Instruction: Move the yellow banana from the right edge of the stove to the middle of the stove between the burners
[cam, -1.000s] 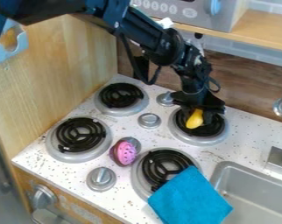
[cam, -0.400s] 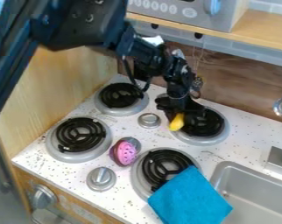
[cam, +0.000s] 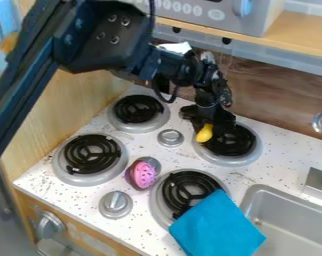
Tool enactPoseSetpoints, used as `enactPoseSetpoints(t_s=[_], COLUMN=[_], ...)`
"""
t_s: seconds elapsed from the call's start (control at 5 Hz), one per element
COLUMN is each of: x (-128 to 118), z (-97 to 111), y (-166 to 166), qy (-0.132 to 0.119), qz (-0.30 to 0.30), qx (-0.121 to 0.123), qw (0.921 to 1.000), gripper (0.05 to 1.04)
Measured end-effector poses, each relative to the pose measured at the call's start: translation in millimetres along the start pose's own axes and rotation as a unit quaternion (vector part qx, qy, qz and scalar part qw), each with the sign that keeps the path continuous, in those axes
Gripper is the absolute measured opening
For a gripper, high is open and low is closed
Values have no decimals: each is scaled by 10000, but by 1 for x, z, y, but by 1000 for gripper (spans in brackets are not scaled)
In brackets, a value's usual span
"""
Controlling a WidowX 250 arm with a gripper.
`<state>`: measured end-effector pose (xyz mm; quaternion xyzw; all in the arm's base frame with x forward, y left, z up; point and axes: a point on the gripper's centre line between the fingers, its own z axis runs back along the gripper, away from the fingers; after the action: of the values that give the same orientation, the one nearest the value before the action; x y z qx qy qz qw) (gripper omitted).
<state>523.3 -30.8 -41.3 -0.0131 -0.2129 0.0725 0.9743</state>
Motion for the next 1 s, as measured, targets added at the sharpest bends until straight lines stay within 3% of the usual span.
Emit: enactPoseSetpoints(t_s=[0.6,1.0], x=[-14,-21], z=[6,11], y=[23,53], qy=[-102,-12], qz=[372,708], qx=[264,497], qw=[9989,9963], gripper=[517,517])
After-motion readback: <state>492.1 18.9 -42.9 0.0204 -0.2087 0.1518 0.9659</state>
